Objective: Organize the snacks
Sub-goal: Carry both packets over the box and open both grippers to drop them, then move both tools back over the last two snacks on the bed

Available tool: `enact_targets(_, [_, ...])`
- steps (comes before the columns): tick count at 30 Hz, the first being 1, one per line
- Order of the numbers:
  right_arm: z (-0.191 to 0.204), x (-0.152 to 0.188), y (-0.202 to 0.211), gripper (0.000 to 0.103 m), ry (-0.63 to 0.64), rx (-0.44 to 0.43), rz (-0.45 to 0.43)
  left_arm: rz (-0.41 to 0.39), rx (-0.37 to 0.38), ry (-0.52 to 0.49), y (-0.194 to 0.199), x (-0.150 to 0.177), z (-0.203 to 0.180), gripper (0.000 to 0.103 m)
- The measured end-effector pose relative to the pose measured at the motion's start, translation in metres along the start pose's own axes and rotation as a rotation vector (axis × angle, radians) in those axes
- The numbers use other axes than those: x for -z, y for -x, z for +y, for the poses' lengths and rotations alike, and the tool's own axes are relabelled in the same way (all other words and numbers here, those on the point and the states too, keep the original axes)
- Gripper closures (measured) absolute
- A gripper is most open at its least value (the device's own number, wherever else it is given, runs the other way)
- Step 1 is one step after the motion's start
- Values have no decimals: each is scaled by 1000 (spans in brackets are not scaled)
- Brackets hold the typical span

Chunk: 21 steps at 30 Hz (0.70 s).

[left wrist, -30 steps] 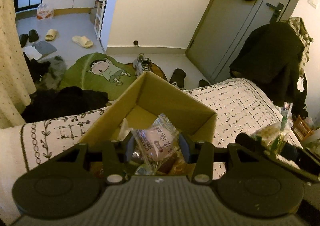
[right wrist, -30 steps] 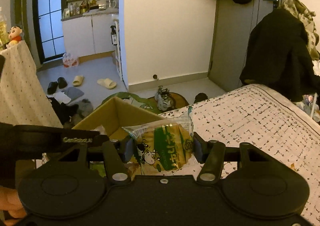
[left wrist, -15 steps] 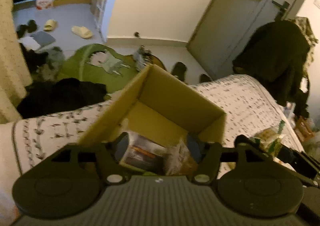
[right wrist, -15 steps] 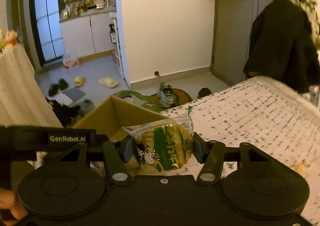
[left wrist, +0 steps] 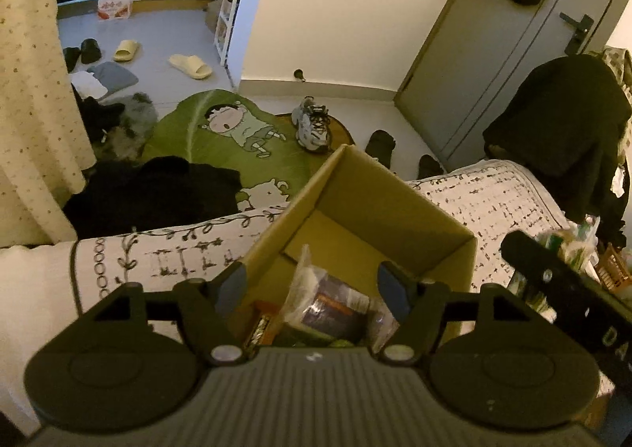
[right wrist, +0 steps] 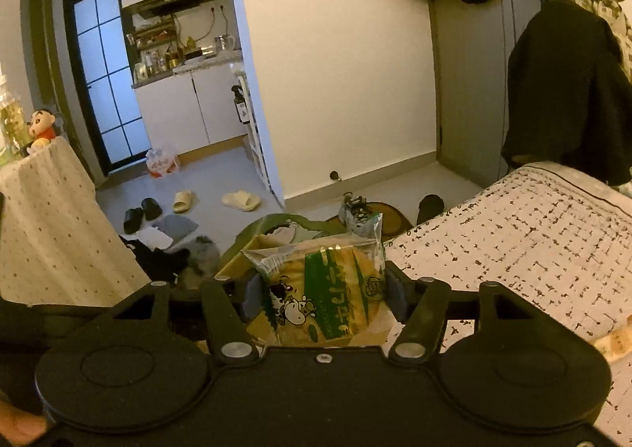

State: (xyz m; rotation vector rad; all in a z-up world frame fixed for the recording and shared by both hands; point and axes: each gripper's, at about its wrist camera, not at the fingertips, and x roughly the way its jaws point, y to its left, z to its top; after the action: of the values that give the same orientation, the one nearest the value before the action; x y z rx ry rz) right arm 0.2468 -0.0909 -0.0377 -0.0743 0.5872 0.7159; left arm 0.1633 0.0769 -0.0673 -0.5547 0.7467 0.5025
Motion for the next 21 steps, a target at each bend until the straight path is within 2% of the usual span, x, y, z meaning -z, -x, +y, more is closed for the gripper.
enact_targets(3, [-2,0,1,21,-3,20,14,-2,-18,-11,7,1,0,31])
enact_targets(6, [-7,-2,9,18,-10,25,17,-1,-15,-12,13,1,-1,31])
enact_targets(9, [-12,-3,21,13,-32,40,23,-11,-19,-28,21,1,-5,25])
enact_targets(16, [-19,-5,46,4,31,127,34,-25,-5,-69,36,5,-17,22])
enact_targets(18, [-22,-6,54,0,41,129,34,-20,-15,-76,38,7,-21,19])
enact_targets(21, [-30,-9,67,0,40,122,28,-18,-30,-88,40,12,-25,17])
